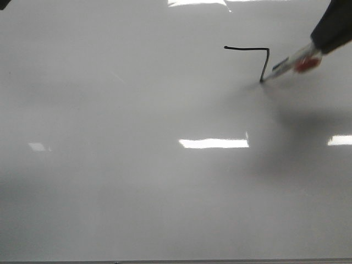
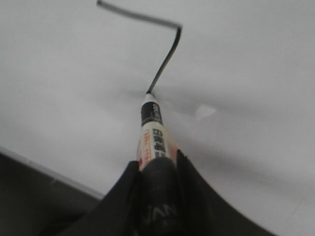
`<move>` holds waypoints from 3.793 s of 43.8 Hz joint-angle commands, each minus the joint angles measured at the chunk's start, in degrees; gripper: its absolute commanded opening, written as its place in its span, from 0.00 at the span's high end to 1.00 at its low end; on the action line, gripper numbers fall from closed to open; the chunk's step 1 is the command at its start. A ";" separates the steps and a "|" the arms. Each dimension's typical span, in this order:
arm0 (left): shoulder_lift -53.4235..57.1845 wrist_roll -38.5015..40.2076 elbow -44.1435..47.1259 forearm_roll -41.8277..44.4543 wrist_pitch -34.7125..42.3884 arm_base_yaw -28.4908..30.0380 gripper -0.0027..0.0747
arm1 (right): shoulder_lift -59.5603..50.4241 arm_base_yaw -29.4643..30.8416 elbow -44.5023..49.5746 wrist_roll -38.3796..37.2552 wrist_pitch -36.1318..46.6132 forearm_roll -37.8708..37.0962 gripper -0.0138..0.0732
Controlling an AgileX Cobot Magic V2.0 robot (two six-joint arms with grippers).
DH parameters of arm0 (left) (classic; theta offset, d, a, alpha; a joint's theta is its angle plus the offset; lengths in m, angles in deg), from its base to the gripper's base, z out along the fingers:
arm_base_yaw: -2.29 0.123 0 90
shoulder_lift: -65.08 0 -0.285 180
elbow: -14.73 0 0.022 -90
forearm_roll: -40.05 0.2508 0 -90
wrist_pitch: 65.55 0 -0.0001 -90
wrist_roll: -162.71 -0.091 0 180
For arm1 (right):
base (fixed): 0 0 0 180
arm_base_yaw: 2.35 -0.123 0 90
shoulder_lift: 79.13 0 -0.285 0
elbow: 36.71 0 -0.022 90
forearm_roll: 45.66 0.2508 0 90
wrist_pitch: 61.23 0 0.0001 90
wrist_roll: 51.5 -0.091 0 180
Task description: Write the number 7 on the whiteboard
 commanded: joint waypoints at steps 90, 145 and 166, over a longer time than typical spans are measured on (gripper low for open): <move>-20.16 -10.56 -8.35 1.68 8.45 -29.52 0.89 | -21.16 -21.09 -0.39 17.94 -17.87 3.80 0.18; -25.93 42.52 -3.76 29.45 24.46 24.57 0.88 | -29.38 -8.93 -1.11 -4.36 -23.62 -12.90 0.17; -28.65 42.52 -4.85 29.45 23.38 24.57 0.44 | -29.38 -8.93 -1.11 -4.36 -23.27 -12.90 0.17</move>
